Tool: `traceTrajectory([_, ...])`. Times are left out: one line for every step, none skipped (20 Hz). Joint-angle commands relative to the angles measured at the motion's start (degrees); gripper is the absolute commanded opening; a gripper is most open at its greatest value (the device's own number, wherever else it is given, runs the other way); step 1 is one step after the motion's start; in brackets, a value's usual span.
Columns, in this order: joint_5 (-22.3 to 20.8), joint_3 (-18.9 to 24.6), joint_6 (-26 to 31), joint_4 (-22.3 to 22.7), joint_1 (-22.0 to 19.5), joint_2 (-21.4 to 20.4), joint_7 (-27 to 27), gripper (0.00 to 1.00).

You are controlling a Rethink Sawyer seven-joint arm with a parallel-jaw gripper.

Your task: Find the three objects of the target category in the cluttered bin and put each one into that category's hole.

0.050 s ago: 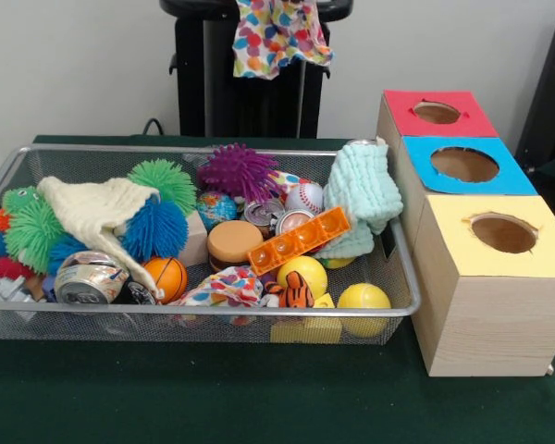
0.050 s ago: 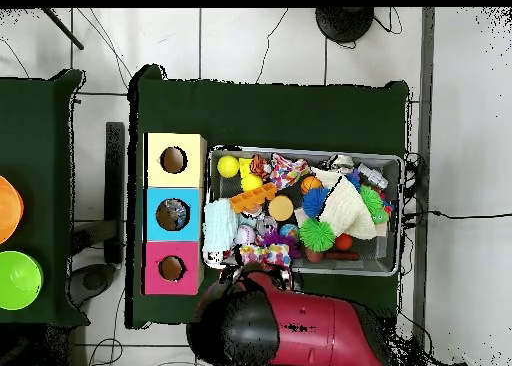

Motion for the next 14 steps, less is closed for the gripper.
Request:
traceTrajectory([0.2, 8.5, 0.5, -8.7, -3.1, 8.3, -4.4, 0.00])
traceTrajectory([0.2, 8.8, 0.1, -9.0, -3.6, 8.8, -4.6, 0.00])
traceTrajectory([-0.1, 9.1, -0.5, -8.9, -3.9, 9.2, -4.3, 0.00])
traceTrajectory([-0.3, 9.3, -0.9, -9.1, -4.1, 9.7, -4.1, 0.00])
traceTrajectory([-0.6, 9.6, -1.4, -9.2, -4.2, 10.1, -3.8, 0.00])
traceTrajectory([-0.7, 9.9, -1.9, -9.2, -4.6, 10.6, -3.8, 0.00])
traceTrajectory([-1.0, 9.9, -2.5, -8.9, -4.6, 10.8, -3.3, 0.00])
traceTrajectory([-1.2, 10.1, -3.0, -8.7, -4.8, 10.9, -3.1, 0.00])
traceTrajectory([-1.4, 10.2, -3.8, -8.1, -5.0, 11.2, -2.7, 0.00])
traceTrajectory([-1.6, 10.2, -4.5, -7.8, -5.2, 11.4, -2.5, 0.00])
traceTrajectory([-1.8, 10.3, -5.5, -7.2, -5.5, 11.7, -2.2, 0.00])
traceTrajectory([-2.0, 10.5, -6.2, -7.0, -5.7, 12.0, -1.9, 0.00])
traceTrajectory([-2.2, 10.6, -6.9, -6.7, -5.8, 12.4, -1.7, 0.00])
traceTrajectory([-2.3, 10.7, -7.5, -6.3, -6.1, 12.6, -1.6, 0.00])
